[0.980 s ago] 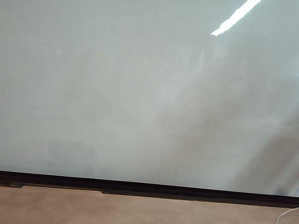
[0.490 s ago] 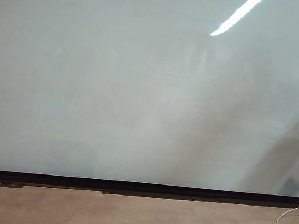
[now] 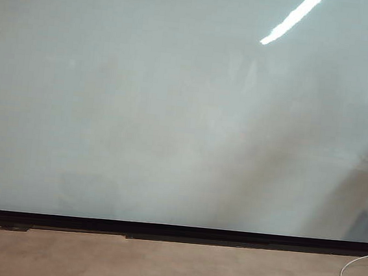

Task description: Pick up the pen on the shelf to the right of the whiteboard and draw a check mark.

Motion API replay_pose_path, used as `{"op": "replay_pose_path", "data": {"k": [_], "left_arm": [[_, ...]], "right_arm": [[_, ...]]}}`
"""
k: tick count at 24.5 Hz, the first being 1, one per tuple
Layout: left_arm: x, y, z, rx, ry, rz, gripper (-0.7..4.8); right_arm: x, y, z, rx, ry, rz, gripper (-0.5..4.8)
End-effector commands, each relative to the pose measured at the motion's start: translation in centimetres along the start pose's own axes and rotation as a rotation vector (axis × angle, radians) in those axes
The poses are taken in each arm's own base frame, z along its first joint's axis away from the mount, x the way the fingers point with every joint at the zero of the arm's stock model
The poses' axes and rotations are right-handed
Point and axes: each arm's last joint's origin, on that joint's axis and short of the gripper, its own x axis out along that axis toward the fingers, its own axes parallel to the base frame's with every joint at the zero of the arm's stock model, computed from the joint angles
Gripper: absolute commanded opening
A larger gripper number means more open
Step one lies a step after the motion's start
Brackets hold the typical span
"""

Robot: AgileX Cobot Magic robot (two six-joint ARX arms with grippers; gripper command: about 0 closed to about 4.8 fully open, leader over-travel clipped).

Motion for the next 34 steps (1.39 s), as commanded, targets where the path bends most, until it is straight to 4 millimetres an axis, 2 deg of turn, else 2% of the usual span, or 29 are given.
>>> {"op": "replay_pose_path", "data": {"k": [1, 34], "left_arm": [[-0.02, 0.0, 0.23, 0.004, -0.016, 0.0, -0.05], [-0.02, 0.0, 0.22, 0.004, -0.015, -0.001, -0.05]], "right_arm": [[0.45, -0.06, 0.27, -0.007, -0.022, 0.025, 2.56], [1.13, -0.3, -0.42, 0.015, -0.012, 0.065, 2.38]]}}
